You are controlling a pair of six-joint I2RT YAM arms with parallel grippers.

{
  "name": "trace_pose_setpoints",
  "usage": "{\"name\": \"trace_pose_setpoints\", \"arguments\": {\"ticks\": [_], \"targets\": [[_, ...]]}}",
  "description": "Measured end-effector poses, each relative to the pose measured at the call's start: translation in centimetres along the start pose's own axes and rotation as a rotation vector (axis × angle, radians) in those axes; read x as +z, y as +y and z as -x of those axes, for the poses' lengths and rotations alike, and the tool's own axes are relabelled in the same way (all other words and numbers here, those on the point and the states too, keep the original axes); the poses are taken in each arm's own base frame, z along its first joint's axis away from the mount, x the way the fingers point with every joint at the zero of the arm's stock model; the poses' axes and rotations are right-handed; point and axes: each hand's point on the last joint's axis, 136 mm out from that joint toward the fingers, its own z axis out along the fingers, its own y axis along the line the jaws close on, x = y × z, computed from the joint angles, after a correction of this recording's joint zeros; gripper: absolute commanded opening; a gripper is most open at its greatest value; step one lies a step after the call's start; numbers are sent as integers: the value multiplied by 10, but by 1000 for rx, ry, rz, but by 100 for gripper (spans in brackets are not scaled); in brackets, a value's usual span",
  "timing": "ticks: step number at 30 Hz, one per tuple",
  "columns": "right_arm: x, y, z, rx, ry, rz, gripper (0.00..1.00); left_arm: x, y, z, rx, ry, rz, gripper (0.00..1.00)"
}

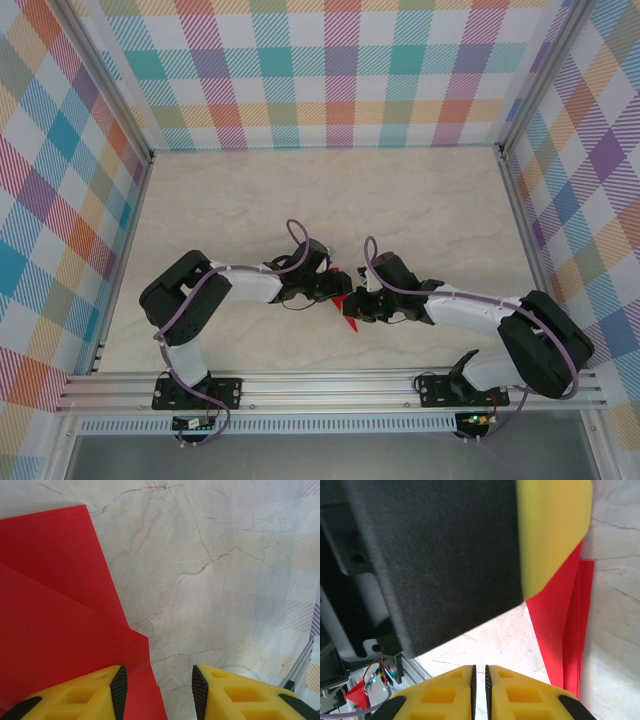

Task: Fold a paper plane with a square sheet of paper (pick it up from the middle)
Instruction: Fold the wing for the fifth time at the center of the table.

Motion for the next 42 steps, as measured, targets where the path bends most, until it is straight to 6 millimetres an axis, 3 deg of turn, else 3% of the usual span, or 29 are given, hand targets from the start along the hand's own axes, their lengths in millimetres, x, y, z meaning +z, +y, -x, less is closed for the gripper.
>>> {"name": "trace_pose_setpoints", "arguments": {"ticks": [5,12,22,42], "targets": [[8,-3,5,16,-6,1,14,0,-1,0,-1,3,-2,42],[27,-28,5,61,12,-69,12,1,-1,0,-1,5,-3,42],[27,-39,3,63,-4,-79,9,0,-1,0,24,3,-3,43],[27,-41,3,66,1,-56,9,-6,-2,5,80,64,-84,50]]}}
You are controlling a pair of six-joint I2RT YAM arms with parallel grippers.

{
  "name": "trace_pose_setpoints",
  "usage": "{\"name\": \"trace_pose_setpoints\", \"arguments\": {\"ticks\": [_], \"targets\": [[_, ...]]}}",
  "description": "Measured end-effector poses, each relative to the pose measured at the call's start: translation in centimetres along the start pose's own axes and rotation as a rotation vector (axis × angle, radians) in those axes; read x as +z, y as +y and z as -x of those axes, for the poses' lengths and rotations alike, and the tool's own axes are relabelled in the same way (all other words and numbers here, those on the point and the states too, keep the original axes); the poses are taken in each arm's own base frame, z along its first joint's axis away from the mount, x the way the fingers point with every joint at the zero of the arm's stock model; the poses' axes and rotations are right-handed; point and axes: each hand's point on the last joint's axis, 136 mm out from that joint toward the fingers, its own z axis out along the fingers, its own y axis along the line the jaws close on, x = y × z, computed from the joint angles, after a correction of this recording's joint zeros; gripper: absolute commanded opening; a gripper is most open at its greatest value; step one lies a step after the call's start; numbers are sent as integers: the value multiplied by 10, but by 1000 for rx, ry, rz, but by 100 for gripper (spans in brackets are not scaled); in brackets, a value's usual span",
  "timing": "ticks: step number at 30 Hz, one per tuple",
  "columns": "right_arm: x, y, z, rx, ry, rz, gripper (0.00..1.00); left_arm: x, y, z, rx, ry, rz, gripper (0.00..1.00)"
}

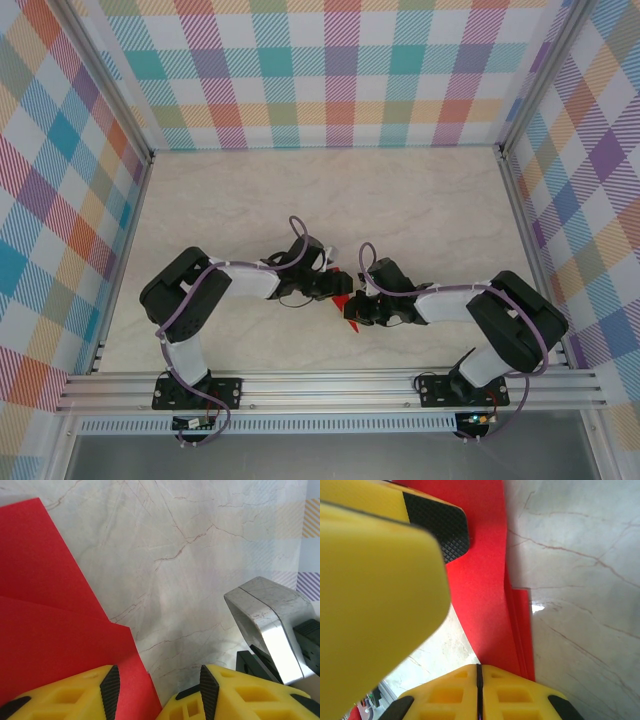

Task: Fold a paper plane with a square sheet of paper (pick it up from the middle)
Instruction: Fold the wing for the fifth time at the center of the table.

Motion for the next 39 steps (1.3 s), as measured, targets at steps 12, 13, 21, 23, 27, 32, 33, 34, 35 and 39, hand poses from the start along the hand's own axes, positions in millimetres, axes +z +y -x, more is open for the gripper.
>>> {"name": "trace_pose_setpoints", "arguments": {"ticks": [12,13,21,23,27,32,33,34,35,39], "targets": [[0,0,0,3,5,4,9,-7,9,16,-38,-5,11,52],[0,0,0,4,5,4,9,-7,10,18,-43,-8,20,52],[-1,0,0,6,5,6,9,-12,18,29,-69,-24,31,52],[-1,0,1,7,5,7,9,-12,18,29,-75,-16,26,52],[-1,0,1,7,5,7,9,-12,19,30,-90,3,16,52],[-1,0,1,8,6,8,9,-14,22,36,-109,6,21,52],[-1,0,1,8,6,8,9,-15,23,38,-109,2,25,52],[-1,0,1,8,6,8,9,-15,24,40,-112,-1,31,52],[-1,0,1,8,6,8,9,-16,25,41,-114,-4,33,52],[-1,0,0,8,7,9,9,-18,28,46,-120,-12,36,52]]}}
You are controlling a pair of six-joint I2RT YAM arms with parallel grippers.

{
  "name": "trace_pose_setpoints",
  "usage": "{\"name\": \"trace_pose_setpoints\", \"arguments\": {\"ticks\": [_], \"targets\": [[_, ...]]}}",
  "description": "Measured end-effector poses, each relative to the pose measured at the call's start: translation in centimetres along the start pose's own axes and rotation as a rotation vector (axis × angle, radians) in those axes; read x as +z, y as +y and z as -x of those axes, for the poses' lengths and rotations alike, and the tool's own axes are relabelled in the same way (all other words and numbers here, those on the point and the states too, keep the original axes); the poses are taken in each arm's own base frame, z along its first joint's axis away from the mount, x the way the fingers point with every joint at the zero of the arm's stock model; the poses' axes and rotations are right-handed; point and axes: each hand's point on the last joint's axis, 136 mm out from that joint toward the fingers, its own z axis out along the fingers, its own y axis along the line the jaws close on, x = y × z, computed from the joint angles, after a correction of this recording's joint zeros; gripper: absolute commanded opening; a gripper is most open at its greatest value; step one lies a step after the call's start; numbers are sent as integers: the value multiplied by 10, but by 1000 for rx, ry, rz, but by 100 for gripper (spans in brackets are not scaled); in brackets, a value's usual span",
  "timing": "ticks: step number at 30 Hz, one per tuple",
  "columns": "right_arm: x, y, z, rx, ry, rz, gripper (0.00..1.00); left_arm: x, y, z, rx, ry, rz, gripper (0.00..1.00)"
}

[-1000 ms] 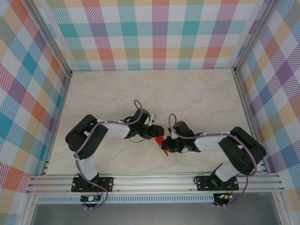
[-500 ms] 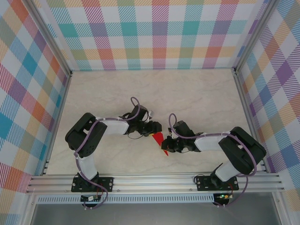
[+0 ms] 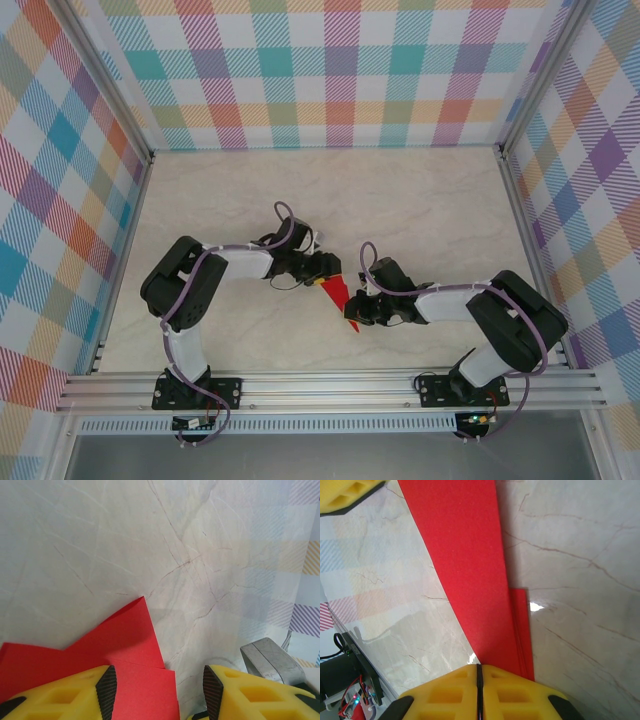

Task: Fold a paper plane with a square sheet of paper (pick it up from the middle)
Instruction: Fold the wing for the fifth time at the center of the table.

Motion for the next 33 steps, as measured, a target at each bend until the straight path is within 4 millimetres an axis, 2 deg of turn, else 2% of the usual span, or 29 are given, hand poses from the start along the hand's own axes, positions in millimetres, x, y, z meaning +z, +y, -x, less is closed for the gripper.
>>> {"name": "trace_pose_setpoints", "arguments": {"ticks": [5,13,20,24,28,30,33], "targets": [[0,0,0,1,0,0,9,-3,4,8,8,-18,6,52],[0,0,0,6,7,5,10,-19,24,39,11,-98,74,52],[0,1,0,7,11,7,10,-33,31,45,19,-122,135,52],[0,1,0,11,15,2,10,-62,6,47,53,-183,106,45],[0,1,0,13,17,-2,10,-85,-26,38,96,-230,40,35],[0,1,0,13,17,-1,10,-82,-36,29,108,-215,20,33],[0,2,0,13,17,-1,10,-64,-44,8,124,-161,11,32]]}}
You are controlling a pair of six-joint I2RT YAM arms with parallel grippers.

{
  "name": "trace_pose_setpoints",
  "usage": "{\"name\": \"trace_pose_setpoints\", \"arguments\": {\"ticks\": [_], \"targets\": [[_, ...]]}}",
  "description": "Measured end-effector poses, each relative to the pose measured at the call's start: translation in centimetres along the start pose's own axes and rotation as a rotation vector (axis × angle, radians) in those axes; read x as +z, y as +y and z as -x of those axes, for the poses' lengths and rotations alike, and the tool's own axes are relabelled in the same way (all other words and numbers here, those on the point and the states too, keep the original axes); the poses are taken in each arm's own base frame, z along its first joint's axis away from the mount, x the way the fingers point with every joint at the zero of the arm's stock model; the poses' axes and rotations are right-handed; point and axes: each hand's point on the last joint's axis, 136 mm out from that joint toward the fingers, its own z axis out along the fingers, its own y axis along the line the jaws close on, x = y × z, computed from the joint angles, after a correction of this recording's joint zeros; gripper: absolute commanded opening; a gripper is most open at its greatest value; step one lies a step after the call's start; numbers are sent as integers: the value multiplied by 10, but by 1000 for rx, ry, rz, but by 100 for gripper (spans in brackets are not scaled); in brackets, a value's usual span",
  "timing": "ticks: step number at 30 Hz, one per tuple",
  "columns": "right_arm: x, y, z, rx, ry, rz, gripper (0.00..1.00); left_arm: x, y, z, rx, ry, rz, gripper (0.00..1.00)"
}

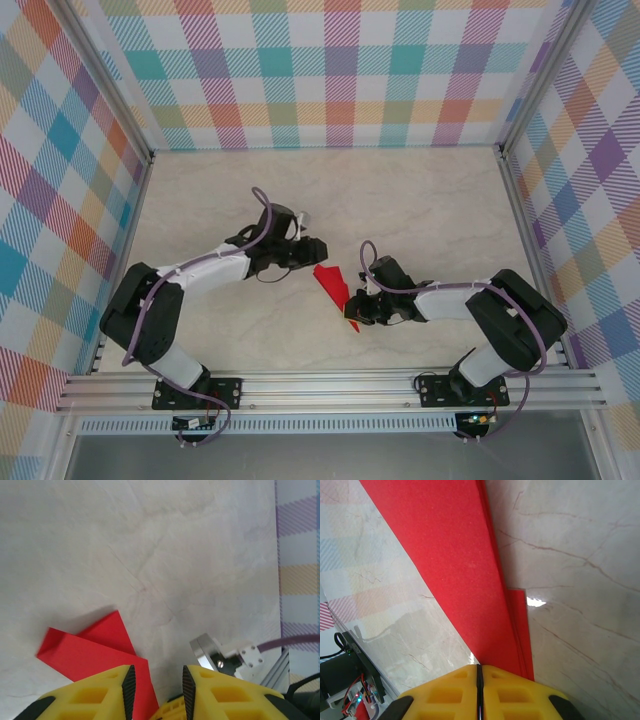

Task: Fold a paper plane with a square sheet of paper (pick it up from the middle)
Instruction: Fold the wing for the fifth time at the center of the table.

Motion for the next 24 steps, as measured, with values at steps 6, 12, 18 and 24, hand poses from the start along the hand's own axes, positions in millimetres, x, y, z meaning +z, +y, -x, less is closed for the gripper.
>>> {"name": "trace_pose_setpoints", "arguments": {"ticks": [6,12,18,24], "targets": [[0,0,0,1,3,0,10,43,9,-33,-15,101,18,31],[0,1,-1,1,4,0,10,67,38,-48,-48,155,81,30],[-9,-1,-7,16,16,-22,12,69,38,-45,-43,147,87,30],[-17,22,4,-4,-5,6,14,69,39,-45,-43,148,87,30]]}}
